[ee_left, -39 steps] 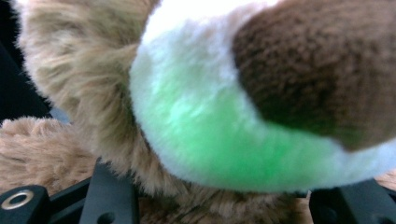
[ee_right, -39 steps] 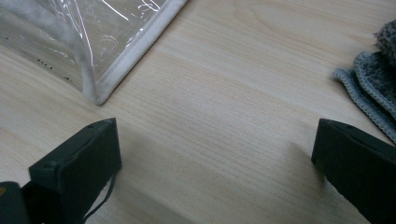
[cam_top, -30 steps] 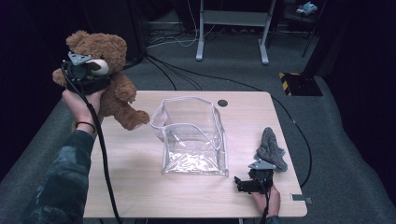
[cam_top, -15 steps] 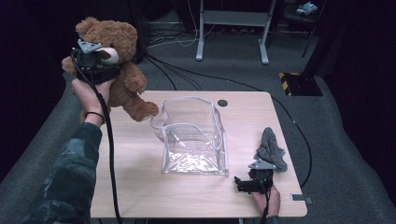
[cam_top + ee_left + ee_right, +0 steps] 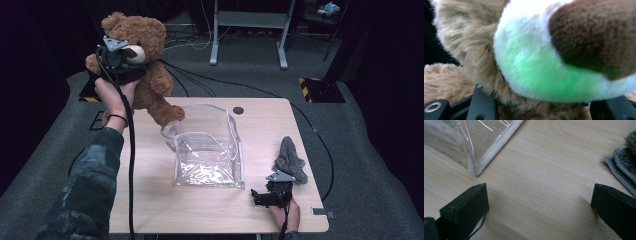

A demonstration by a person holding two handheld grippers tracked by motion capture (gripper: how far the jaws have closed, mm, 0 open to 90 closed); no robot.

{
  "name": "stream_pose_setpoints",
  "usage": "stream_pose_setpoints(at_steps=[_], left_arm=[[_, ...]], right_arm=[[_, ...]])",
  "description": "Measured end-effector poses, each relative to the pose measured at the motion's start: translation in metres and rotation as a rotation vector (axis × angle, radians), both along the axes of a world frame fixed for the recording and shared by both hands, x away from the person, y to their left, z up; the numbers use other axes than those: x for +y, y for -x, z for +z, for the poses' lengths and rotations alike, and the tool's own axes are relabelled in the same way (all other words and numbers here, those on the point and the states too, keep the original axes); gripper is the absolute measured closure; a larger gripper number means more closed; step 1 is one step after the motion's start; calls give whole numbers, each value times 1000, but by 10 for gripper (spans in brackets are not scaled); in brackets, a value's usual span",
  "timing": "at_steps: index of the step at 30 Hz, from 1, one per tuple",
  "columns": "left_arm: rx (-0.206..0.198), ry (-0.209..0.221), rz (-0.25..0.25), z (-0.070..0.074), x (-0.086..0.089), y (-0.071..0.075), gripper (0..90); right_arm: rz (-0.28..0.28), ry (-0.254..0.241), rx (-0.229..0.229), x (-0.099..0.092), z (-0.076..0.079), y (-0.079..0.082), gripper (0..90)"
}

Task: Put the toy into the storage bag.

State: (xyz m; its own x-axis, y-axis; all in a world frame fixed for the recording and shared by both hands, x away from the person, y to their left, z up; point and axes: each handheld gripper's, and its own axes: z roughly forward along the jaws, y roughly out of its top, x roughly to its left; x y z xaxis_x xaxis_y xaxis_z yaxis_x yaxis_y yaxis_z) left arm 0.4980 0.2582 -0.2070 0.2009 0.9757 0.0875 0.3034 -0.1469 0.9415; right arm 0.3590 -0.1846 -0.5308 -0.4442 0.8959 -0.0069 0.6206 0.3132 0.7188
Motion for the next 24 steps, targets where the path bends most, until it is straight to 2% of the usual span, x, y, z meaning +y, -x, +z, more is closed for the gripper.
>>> stream_pose_setpoints(at_steps=[8,18,19,23,24], left_arm=[[-11,19,-36,0,-24,-6,452],[4,19,-86,-6,-50,-12,451],[5,25,-97,-7,-57,-13,451],[0,36,-111,-9,-67,-14,450],[5,52,-123,-11,-73,-15,450]], right_arm=[[1,1,2,0,0,0,5],[0,1,4,0,0,0,7],[-1,1,3,0,0,0,7],[0,1,4,0,0,0,7],[1,2,5,0,1,0,7]])
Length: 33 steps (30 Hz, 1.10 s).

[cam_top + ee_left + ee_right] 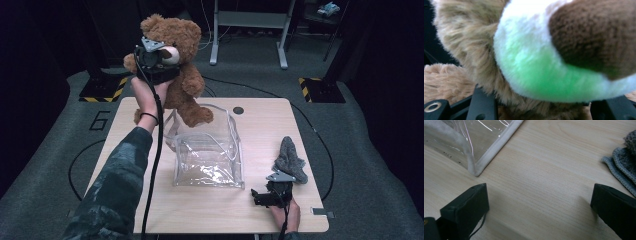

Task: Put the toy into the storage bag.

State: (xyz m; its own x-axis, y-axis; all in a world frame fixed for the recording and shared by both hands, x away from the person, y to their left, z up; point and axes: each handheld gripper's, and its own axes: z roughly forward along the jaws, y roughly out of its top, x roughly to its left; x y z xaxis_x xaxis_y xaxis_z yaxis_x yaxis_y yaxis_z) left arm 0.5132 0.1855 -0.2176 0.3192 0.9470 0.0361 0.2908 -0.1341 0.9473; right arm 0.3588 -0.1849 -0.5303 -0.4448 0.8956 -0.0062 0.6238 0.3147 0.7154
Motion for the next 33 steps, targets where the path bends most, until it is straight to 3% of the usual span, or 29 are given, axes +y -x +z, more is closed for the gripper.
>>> stream_pose_setpoints(at_steps=[10,20,33], left_arm=[[18,35,-52,-10,-30,-5,449],[47,77,-75,-32,-50,-11,447],[117,141,-84,-61,-47,-10,441]], right_arm=[[-1,0,-1,0,0,0,6],[-2,1,-2,0,0,0,7],[-3,0,-2,0,0,0,7]])
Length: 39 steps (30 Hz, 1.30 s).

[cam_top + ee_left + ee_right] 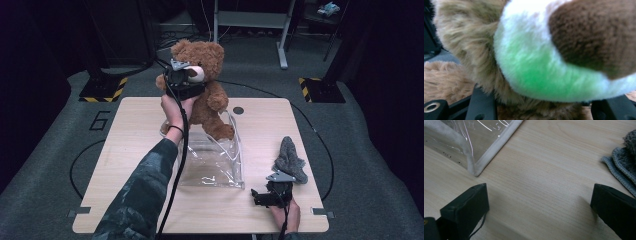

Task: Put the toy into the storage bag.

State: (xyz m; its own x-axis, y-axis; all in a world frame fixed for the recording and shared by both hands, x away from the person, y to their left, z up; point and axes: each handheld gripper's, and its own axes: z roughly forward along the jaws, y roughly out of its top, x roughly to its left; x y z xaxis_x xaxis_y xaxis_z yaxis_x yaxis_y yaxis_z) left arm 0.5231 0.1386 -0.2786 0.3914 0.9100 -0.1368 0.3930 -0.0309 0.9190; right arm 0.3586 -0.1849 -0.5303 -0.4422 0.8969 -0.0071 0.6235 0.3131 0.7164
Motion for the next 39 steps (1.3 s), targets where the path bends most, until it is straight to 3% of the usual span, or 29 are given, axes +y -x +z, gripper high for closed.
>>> stream_pose_setpoints(at_steps=[5,16,24,27,34,39], left_arm=[[14,9,1,-7,2,5,437],[42,-24,-12,-29,-2,20,423],[102,-47,-19,-45,-8,29,394],[146,-39,-15,-55,-9,30,378],[238,-100,-46,-80,-15,36,333],[256,-129,-76,-85,-13,41,328]], right_arm=[[0,0,0,0,0,0,7],[-2,-3,1,0,0,0,7],[-4,-5,-3,0,0,0,7],[-2,-4,-1,0,0,0,7],[-2,-4,0,0,0,0,7],[-9,-11,1,1,0,0,7]])
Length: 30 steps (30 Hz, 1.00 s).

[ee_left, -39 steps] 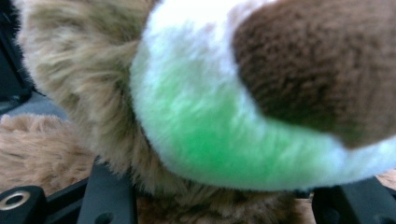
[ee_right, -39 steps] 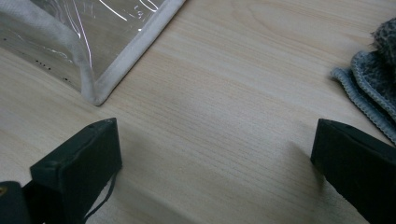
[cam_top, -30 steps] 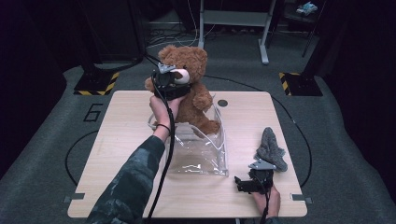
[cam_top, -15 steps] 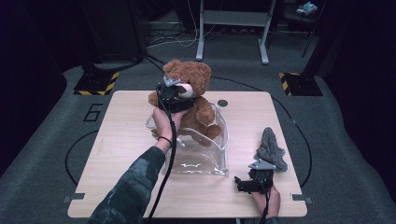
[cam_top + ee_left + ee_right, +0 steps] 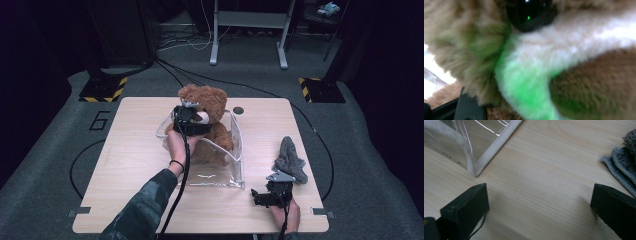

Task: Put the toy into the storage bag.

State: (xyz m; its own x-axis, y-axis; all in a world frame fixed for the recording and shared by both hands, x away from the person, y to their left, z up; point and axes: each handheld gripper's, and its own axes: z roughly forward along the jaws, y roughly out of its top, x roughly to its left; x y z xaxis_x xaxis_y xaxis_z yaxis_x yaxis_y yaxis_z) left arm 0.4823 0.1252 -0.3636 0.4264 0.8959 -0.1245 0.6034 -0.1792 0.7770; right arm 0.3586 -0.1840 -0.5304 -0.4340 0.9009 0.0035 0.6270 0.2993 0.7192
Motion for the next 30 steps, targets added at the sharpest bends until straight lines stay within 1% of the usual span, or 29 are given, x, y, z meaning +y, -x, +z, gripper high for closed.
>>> stream_pose_setpoints(at_steps=[3,6,9,10,14,15,16,17,18,19,21,22,23,24,26,30], left_arm=[[13,-16,-33,2,0,1,321],[3,-33,-46,4,0,4,284],[-1,-34,-53,6,1,7,240],[5,-28,-67,7,3,9,229],[-16,-27,-83,10,8,18,192],[-22,-33,-88,11,9,20,191],[-33,-30,-86,12,11,22,181],[-33,-30,-86,12,11,22,177],[-44,-40,-86,15,15,25,171],[-44,-40,-86,15,15,25,166],[-57,-25,-73,19,24,28,158],[-57,-25,-73,19,24,28,156],[-63,-16,-66,20,29,30,156],[-66,-21,-66,22,35,32,154],[-66,-21,-62,24,40,34,152],[-73,-22,-46,28,58,40,151]], right_arm=[[0,0,0,0,0,0,7],[0,1,-1,0,0,0,7],[0,1,-1,0,0,0,7],[0,1,0,0,0,0,7],[0,1,-1,0,0,0,7],[0,1,-1,0,0,0,7],[0,1,0,0,0,0,7],[0,1,0,0,0,0,7],[0,1,-1,0,0,0,7],[0,1,-1,0,0,0,7],[0,2,1,0,0,0,7],[0,2,1,0,0,0,7],[0,1,-1,0,0,0,7],[0,1,0,0,0,0,7],[1,0,0,0,0,0,7],[1,1,0,0,0,0,7]])
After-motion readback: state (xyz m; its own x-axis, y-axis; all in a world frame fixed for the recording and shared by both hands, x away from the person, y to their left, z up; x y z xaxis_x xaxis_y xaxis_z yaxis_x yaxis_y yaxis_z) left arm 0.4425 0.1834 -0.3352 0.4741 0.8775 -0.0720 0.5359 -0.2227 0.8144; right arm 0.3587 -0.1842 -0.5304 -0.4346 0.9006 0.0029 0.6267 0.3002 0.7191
